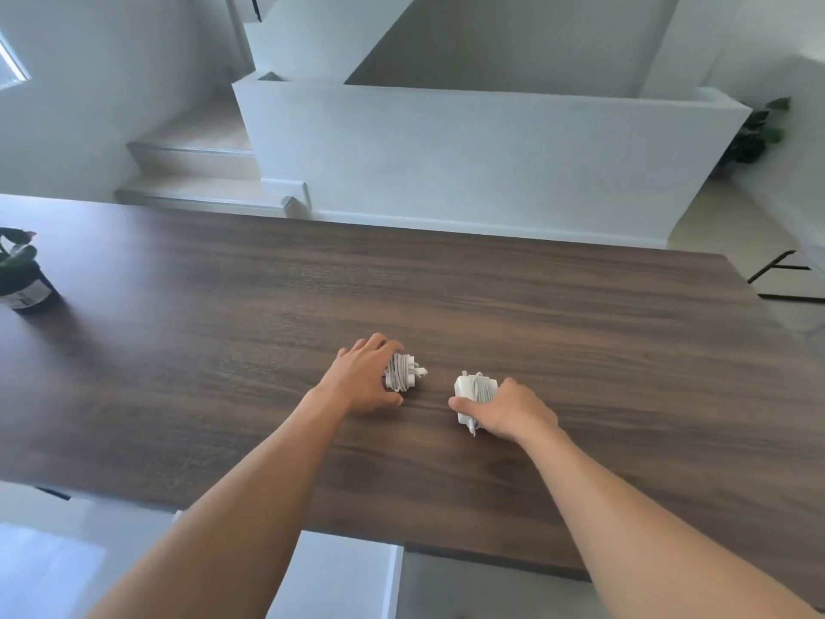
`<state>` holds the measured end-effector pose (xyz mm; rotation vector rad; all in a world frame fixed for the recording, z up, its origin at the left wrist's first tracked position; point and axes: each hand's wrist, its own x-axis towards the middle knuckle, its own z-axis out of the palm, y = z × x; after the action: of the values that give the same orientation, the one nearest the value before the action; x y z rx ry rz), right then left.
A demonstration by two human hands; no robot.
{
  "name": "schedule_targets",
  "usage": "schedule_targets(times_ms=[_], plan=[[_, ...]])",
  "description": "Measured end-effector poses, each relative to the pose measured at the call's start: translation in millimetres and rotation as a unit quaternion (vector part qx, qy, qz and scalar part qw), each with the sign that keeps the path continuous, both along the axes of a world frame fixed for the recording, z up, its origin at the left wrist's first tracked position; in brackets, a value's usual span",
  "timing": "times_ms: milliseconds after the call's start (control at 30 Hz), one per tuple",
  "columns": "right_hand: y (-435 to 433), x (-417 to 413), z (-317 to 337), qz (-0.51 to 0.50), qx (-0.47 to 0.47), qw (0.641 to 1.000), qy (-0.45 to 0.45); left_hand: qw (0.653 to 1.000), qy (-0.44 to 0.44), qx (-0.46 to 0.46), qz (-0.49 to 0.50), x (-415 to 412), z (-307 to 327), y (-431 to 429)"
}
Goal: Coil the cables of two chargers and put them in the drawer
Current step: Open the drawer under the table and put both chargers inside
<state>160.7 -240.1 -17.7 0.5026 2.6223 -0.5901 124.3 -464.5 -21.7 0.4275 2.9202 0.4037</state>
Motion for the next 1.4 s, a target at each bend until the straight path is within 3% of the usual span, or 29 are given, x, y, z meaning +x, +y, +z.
schedule_targets(times_ms=[300,633,900,1233,1400], plan=[[-6.4,-0.1,-2.6,-0.002,0.025,0.998,0.054,0.999,0.028,0.018,0.008,-3.9,-11.6,12.4],[-25.6,14.6,18.5,0.058,-0.021,0.986,0.154,0.997,0.045,0.052,0.037,23.9,3.3,-13.3],[-88.7,65.9,26.1,0.158,-0.179,0.944,0.227,0.988,0.064,0.074,0.123,93.5,16.8,-79.6],[-189.5,148.1,3.1,0.220,-0.272,0.909,0.225,0.959,0.129,0.102,0.231,207.0,-2.4,-180.4],[-225.5,178.7,-21.0,0.268,-0.279,0.903,0.188,0.956,0.102,0.079,0.263,254.6,-23.3,-219.8]])
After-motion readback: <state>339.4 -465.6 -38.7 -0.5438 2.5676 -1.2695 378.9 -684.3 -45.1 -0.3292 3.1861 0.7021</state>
